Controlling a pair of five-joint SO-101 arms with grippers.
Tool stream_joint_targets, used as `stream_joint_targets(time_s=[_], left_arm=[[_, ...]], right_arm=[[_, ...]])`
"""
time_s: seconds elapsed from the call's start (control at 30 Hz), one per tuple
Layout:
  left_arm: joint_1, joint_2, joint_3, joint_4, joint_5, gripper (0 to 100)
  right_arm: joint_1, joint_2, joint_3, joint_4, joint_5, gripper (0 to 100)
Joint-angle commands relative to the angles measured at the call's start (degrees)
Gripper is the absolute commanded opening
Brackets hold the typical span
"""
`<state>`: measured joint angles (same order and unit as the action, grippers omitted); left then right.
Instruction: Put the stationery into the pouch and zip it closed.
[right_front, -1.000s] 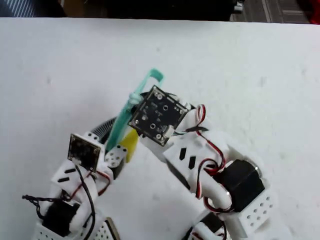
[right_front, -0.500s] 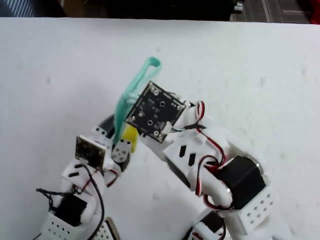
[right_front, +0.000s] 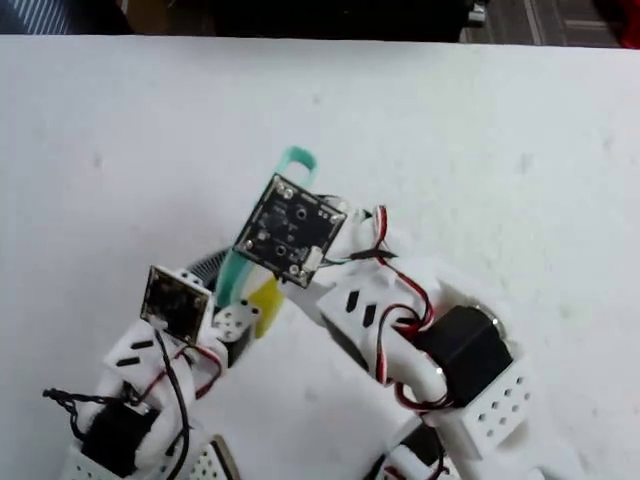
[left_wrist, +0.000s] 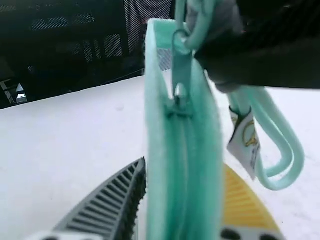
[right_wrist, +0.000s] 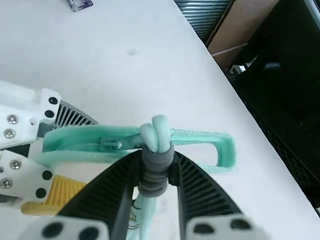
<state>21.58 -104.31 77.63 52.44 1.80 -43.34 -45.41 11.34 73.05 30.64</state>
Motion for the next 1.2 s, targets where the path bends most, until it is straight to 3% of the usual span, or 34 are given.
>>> stream_joint_targets(time_s=[0.0,0.07,0.23,0.6,1.17], left_arm=[[0.5,-0.4,-4.0,0.3,-0.6,21],[0.5,-0.4,-4.0,0.4,-0.7,20],[1.0,-0.4,-4.1,0.3,-3.7,2],[6.0,-0.4,-4.5,3.7,-6.0,2],[5.8,-0.4,-4.5,4.5,-5.9,2]], right_arm=[[-2.1,-0.4,-0.6,0.9,0.6,1.7],[-1.7,0.0,-0.8,-0.2,0.7,1.7],[3.6,0.7,-0.3,-8.4,1.8,1.7],[7.3,9.3,-0.4,-14.2,2.1,1.7],[17.8,9.9,1.1,-17.1,5.8,1.6]])
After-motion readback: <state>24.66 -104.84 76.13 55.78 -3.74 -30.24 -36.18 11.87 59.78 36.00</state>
